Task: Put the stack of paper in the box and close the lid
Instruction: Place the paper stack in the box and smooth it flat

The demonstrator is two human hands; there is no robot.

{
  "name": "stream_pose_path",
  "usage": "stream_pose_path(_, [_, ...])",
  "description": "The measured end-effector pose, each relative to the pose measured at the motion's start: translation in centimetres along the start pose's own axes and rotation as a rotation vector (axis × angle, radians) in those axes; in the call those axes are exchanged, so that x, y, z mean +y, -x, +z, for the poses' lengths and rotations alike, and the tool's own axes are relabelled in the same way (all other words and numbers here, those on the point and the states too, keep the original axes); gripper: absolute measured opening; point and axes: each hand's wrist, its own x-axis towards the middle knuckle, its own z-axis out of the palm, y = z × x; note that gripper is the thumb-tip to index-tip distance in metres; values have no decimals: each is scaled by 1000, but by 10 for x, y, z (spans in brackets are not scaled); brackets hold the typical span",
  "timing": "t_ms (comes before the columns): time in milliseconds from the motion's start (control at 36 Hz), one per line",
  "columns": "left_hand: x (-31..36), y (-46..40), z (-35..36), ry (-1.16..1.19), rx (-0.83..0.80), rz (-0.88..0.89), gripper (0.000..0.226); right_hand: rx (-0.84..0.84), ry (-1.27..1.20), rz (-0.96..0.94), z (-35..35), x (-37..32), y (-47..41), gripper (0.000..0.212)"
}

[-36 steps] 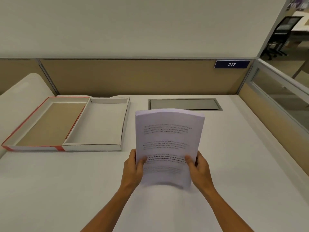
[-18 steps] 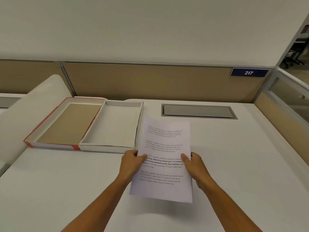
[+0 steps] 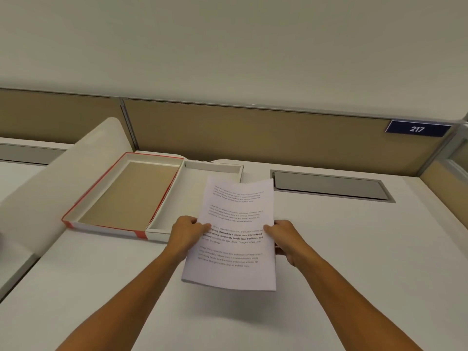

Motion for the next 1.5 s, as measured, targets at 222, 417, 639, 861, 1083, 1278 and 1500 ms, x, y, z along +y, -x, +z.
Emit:
stream_pose_path(222, [18, -52, -43, -25, 4, 7, 10, 18, -38, 28, 40, -42, -39, 20])
stream_pose_path(417, [38, -100, -71, -43, 15, 43, 17, 53, -72, 19, 67, -74, -76, 19])
stream_pose_path(639, [44, -144, -87, -53, 24, 34, 24, 68, -65, 23, 89, -97, -124, 12])
stream_pose_path(861, [30, -176, -83, -9, 44, -71, 25, 124, -36, 72, 110, -93, -163, 12])
stream_pose_path(1083, [19, -196, -71, -61, 77, -118, 22, 153, 59, 114, 122, -91, -194, 23])
stream_pose_path(1278, [10, -213, -66, -49, 93, -174, 21, 166, 76, 141, 129, -87, -207, 22])
stream_pose_path(1500, [0, -223, -57, -13, 119, -226, 26, 167, 59, 193, 138, -79, -212, 28])
